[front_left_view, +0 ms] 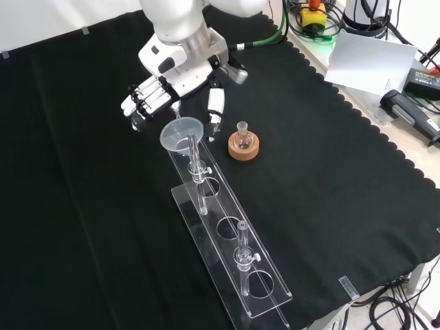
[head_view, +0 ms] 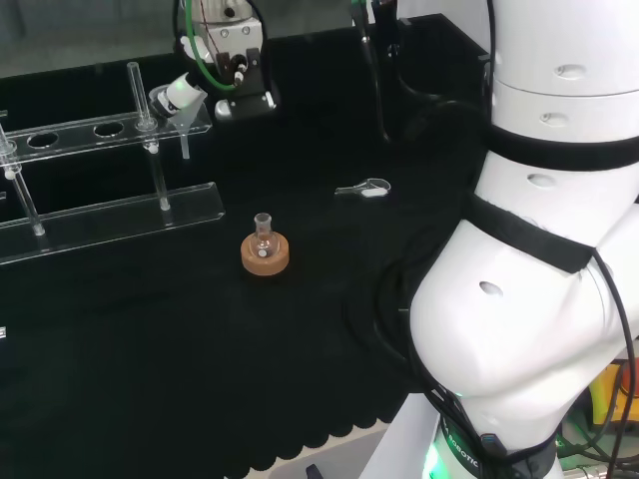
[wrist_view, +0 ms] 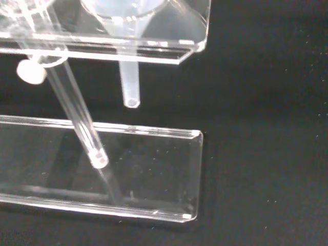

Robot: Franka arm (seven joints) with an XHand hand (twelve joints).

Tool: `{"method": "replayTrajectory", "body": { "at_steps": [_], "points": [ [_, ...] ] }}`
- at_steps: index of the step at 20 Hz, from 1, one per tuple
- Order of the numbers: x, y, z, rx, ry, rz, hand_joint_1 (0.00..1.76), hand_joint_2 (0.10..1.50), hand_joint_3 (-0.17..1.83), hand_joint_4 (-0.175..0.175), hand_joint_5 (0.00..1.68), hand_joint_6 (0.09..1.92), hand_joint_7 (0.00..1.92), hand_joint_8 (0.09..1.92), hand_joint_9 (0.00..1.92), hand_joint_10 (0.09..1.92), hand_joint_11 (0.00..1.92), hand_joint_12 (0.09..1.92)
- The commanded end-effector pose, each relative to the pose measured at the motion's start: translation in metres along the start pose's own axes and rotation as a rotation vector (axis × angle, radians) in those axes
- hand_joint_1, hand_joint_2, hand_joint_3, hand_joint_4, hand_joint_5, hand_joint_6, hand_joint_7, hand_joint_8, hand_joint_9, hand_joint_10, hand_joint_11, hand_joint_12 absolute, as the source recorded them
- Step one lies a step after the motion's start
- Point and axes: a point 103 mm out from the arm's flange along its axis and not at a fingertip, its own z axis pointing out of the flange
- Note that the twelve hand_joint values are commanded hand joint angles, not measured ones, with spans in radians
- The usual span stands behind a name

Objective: Pick up the funnel from the transparent funnel stand.

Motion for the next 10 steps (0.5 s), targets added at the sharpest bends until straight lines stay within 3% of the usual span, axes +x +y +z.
{"method": "replayTrajectory", "body": {
  "at_steps": [1,10],
  "points": [
    [-0.0014,-0.0012,-0.0171,0.069,0.070,-0.008,0.37,0.69,0.00,-0.067,0.00,0.09,0.00,0.27,0.00,0.09,0.00,0.09],
    [0.0040,0.0033,-0.0153,0.138,0.096,-0.006,0.35,0.68,0.00,-0.071,0.00,0.09,0.00,0.22,0.00,0.09,0.00,0.09]
  ]
}}
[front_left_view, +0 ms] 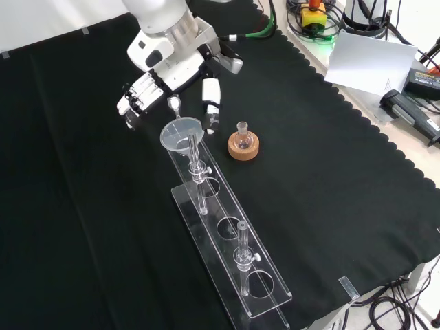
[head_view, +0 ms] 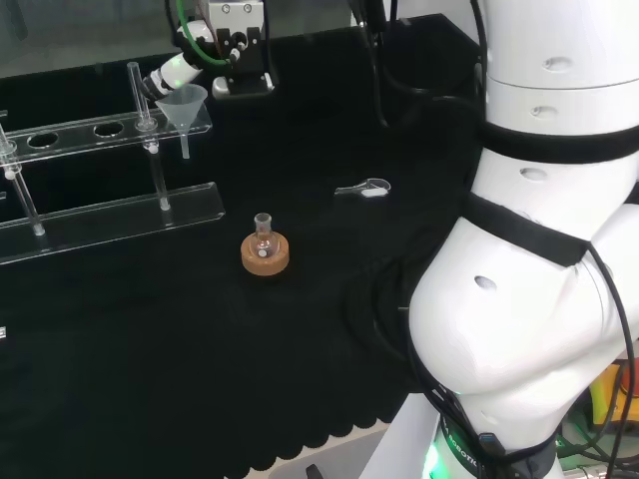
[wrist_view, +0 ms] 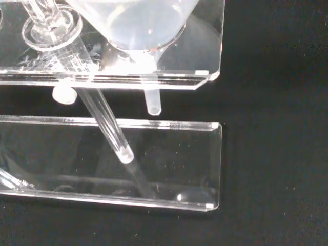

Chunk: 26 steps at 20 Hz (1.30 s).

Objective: Pick up the funnel from the transparent funnel stand.

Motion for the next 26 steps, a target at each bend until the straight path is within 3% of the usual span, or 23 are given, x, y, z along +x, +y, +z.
{"method": "replayTrajectory", "body": {
  "at_steps": [1,14,26],
  "points": [
    [0.003,-0.002,0.003,0.046,0.021,0.001,0.35,0.68,0.00,-0.072,0.00,0.09,0.00,0.22,0.00,0.09,0.00,0.09],
    [0.015,-0.006,0.013,0.087,0.006,-0.040,0.37,0.68,0.00,-0.074,0.00,0.09,0.00,0.21,0.00,0.09,0.00,0.09],
    [0.007,-0.003,0.021,0.086,-0.002,0.001,0.39,0.68,0.00,-0.075,0.00,0.09,0.01,0.22,0.00,0.09,0.00,0.09]
  ]
}}
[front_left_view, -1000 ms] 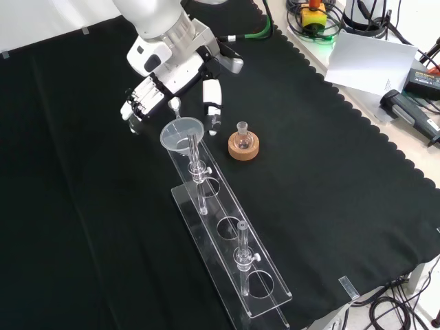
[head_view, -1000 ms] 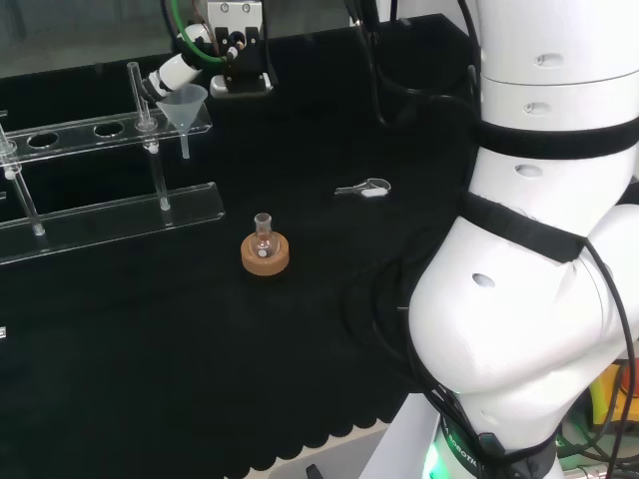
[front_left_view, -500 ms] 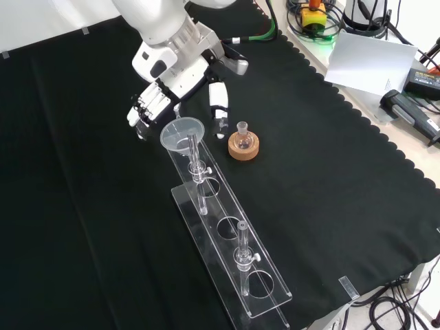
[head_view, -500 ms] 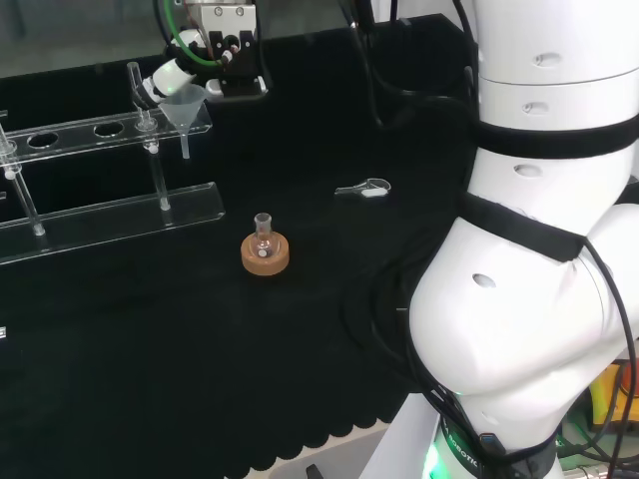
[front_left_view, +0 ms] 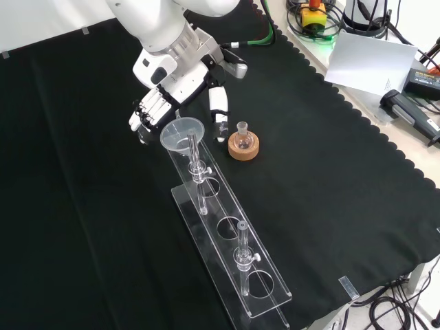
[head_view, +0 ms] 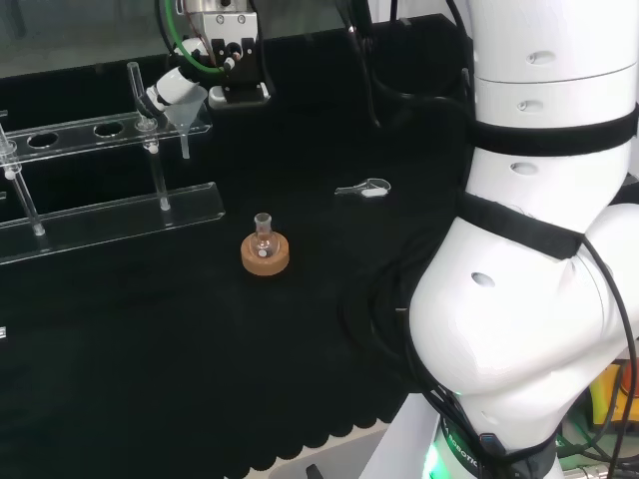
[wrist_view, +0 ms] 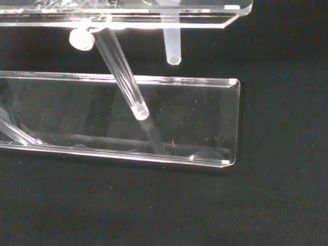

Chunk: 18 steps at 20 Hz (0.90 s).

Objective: Pick up the funnel from the transparent funnel stand.

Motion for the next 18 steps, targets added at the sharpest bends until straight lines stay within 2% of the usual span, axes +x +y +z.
{"method": "replayTrajectory", "body": {
  "at_steps": [1,6,7,9,14,18],
  "points": [
    [0.000,0.001,0.002,-0.012,-0.003,0.027,0.40,0.69,0.00,-0.075,0.00,0.09,0.02,0.23,0.00,0.09,0.00,0.09],
    [0.002,0.003,0.003,-0.026,0.006,0.022,0.42,0.69,0.00,-0.082,0.00,0.09,0.09,0.27,0.00,0.09,0.00,0.09],
    [-0.016,0.000,0.000,-0.027,0.018,0.037,0.43,0.69,0.00,-0.083,0.00,0.09,0.11,0.28,0.00,0.09,0.00,0.09],
    [-0.021,-0.002,-0.001,-0.032,0.012,0.042,0.44,0.70,0.00,-0.085,0.00,0.09,0.13,0.30,0.00,0.09,0.00,0.09],
    [0.003,0.005,0.002,-0.029,0.003,0.063,0.45,0.70,0.01,-0.089,0.00,0.09,0.21,0.34,0.00,0.09,0.00,0.09],
    [0.007,0.005,0.002,-0.035,0.015,0.069,0.46,0.71,0.01,-0.090,0.00,0.09,0.24,0.36,0.00,0.09,0.00,0.09]
  ]
}}
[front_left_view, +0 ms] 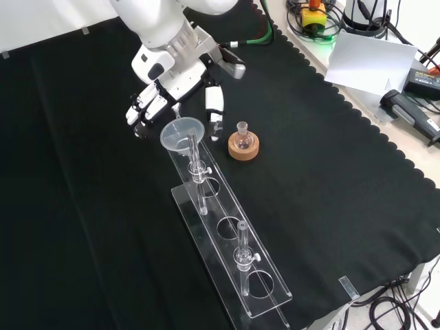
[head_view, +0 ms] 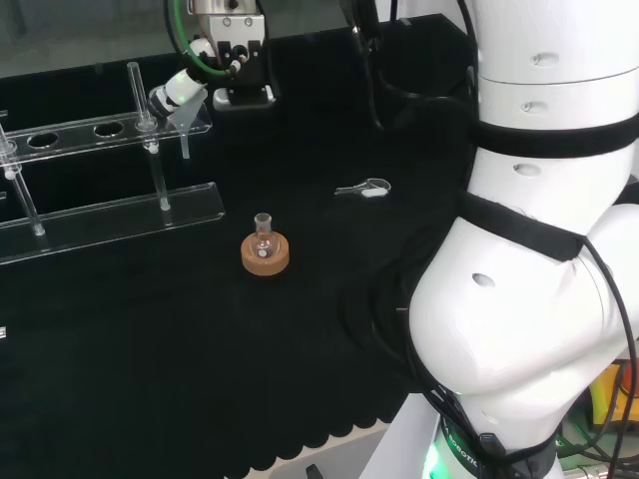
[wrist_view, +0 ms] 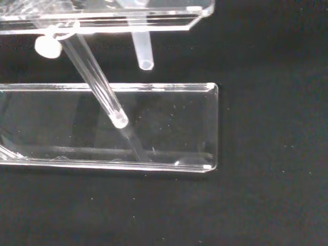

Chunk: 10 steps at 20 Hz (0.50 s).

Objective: Pick up the funnel from the transparent funnel stand.

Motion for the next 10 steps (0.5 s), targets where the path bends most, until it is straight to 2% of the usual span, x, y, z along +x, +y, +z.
{"method": "replayTrajectory", "body": {
  "at_steps": [1,4,10],
  "points": [
    [0.0141,0.0028,0.0003,-0.009,0.006,0.011,0.46,0.71,0.01,-0.090,0.00,0.09,0.24,0.36,0.00,0.09,0.00,0.09],
    [0.0180,0.0040,0.0018,-0.006,-0.011,0.033,0.46,0.71,0.01,-0.090,0.00,0.09,0.25,0.37,0.01,0.09,0.00,0.09],
    [0.0204,0.0021,0.0049,-0.009,-0.026,0.036,0.46,0.72,0.01,-0.092,0.00,0.09,0.28,0.39,0.03,0.09,0.00,0.09]
  ]
}}
